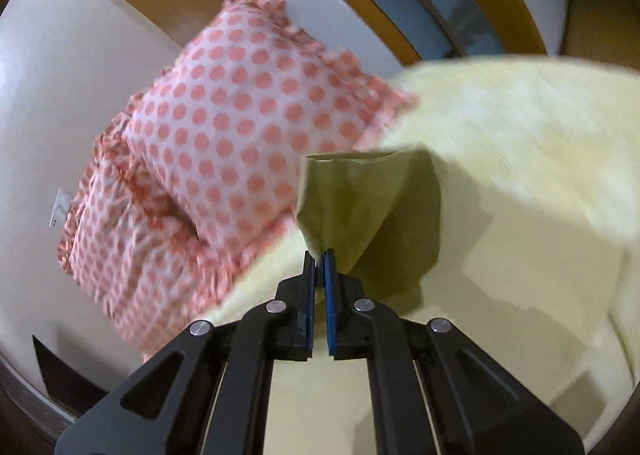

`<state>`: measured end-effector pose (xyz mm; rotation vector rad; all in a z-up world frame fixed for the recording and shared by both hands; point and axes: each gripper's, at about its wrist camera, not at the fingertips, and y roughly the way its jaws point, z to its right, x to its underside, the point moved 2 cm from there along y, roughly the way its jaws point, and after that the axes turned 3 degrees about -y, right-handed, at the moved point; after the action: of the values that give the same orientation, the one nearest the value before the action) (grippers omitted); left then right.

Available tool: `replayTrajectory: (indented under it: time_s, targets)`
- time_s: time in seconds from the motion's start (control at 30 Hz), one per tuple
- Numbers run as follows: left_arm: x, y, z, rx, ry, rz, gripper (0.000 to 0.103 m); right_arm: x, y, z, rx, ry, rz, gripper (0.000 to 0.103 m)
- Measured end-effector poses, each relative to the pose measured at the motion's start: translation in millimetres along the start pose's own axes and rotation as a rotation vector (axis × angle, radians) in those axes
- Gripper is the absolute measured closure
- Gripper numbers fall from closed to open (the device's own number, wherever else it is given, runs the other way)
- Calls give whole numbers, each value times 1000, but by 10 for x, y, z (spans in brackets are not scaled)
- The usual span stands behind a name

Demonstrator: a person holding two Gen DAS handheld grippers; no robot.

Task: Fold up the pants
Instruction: 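Grasp the khaki pants leg hem with the right tool and lift it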

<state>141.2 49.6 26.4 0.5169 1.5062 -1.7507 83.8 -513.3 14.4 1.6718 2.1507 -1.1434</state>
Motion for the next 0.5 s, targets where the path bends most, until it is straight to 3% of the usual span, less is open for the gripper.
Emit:
replayTrajectory:
  time_s: [0.1, 0.17, 0.2, 0.23, 0.3, 0.4, 0.43, 0.47, 0.5]
  targets:
    - [-40, -125, 54, -16, 29, 37, 2, 91, 91, 79, 26, 52, -75, 94]
    - [-74, -205, 58, -17, 37, 50, 2, 152, 78, 131, 18, 94, -99, 79]
    - [-103, -258, 42, -21, 35, 60, 2, 152, 103, 120, 23, 104, -107, 61]
    - [-127, -286, 29, -25, 35, 66, 2, 178, 94, 142, 32, 103, -109, 51]
    - [-206, -327, 4, -38, 44, 81, 2, 193, 138, 143, 47, 99, -117, 51]
    - [-379, -315, 5, -58, 79, 101, 2, 218, 152, 151, 96, 89, -95, 60]
    - [-460, -283, 13, -60, 90, 96, 2, 208, 172, 165, 110, 83, -88, 68]
    - [-554, -235, 18, -48, 95, 84, 2, 190, 217, 193, 104, 73, -83, 76]
    - [-630, -189, 14, -29, 92, 72, 2, 171, 265, 219, 92, 59, -81, 100]
